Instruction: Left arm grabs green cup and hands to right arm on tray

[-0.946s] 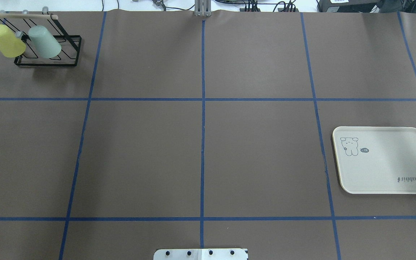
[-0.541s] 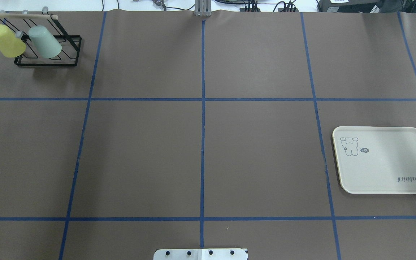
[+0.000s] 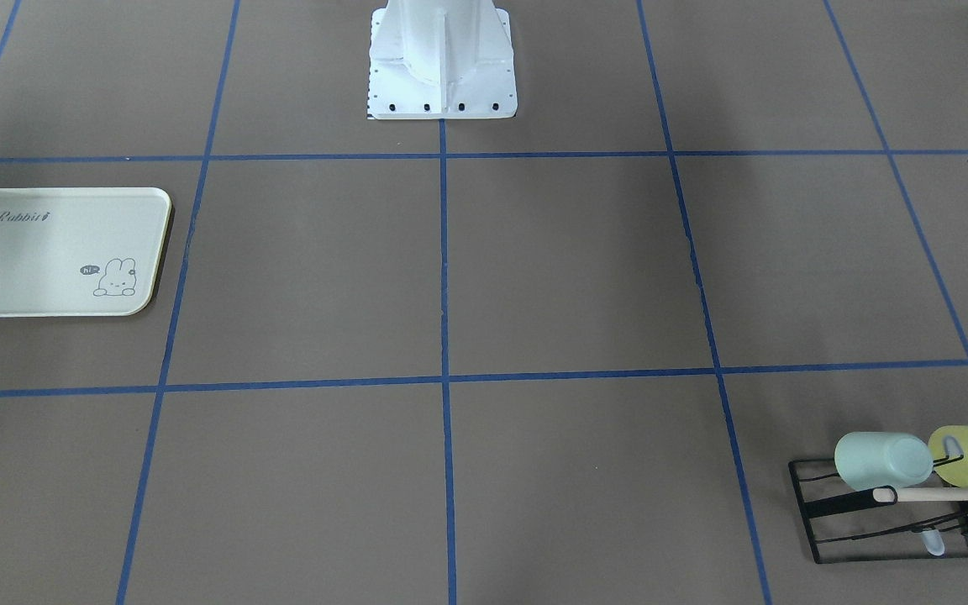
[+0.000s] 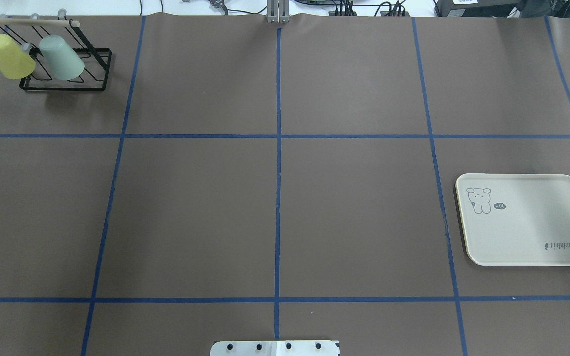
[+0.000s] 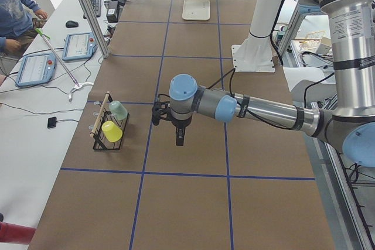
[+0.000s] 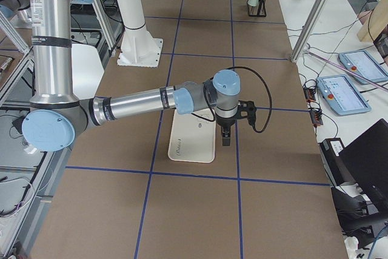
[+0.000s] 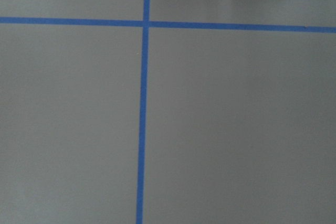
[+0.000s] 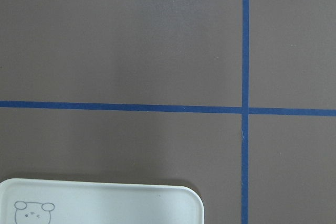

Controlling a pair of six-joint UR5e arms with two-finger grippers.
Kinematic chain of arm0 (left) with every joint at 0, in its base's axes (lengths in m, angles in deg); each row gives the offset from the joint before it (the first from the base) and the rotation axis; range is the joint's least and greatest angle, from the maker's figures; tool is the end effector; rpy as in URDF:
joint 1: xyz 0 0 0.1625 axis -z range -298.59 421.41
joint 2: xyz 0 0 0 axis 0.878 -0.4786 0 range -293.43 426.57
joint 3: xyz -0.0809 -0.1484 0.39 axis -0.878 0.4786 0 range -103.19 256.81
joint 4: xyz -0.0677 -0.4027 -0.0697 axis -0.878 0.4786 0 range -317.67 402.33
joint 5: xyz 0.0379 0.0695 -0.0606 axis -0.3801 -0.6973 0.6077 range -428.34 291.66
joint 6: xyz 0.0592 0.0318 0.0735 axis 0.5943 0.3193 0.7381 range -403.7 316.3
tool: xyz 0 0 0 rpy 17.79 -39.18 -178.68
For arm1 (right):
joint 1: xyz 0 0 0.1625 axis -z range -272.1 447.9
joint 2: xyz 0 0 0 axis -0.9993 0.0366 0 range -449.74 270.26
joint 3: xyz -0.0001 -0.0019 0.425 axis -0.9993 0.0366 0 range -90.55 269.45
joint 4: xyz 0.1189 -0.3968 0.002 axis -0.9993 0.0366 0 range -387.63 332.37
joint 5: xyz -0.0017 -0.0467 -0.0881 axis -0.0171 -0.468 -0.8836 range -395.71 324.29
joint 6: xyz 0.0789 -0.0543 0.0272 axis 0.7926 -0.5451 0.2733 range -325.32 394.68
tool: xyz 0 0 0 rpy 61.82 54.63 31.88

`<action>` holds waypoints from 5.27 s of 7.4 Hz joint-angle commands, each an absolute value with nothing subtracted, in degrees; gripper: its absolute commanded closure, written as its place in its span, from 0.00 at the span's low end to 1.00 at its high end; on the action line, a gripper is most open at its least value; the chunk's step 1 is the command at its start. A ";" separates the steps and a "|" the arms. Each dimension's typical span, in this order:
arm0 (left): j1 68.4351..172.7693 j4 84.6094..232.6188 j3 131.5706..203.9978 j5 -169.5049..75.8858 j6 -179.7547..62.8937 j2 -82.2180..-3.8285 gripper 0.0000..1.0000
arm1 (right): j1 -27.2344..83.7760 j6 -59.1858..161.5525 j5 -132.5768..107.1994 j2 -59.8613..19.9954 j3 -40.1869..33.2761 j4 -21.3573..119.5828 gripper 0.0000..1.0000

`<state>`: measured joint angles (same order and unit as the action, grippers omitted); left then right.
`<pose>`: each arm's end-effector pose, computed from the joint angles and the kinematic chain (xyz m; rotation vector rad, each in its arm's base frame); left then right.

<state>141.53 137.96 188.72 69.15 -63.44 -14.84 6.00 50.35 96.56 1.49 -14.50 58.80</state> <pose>0.0155 -0.4382 0.5237 0.0911 0.8728 -0.0239 -0.0033 -0.4943 0.5438 0.1146 -0.7725 0.0206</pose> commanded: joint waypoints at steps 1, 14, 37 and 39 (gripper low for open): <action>137.18 137.70 185.99 66.94 -66.38 -24.62 0.00 | 6.08 50.24 96.74 1.66 -14.44 56.93 0.00; 129.26 139.18 141.35 58.15 -69.80 -61.82 0.01 | 11.53 50.50 95.95 1.84 -13.47 53.84 0.00; 129.61 141.48 135.18 55.67 -72.00 -65.88 0.01 | 12.23 50.68 96.13 2.02 -13.20 53.58 0.00; 128.83 141.56 135.26 55.67 -72.09 -65.88 0.01 | 12.32 50.77 96.21 2.02 -13.20 53.58 0.00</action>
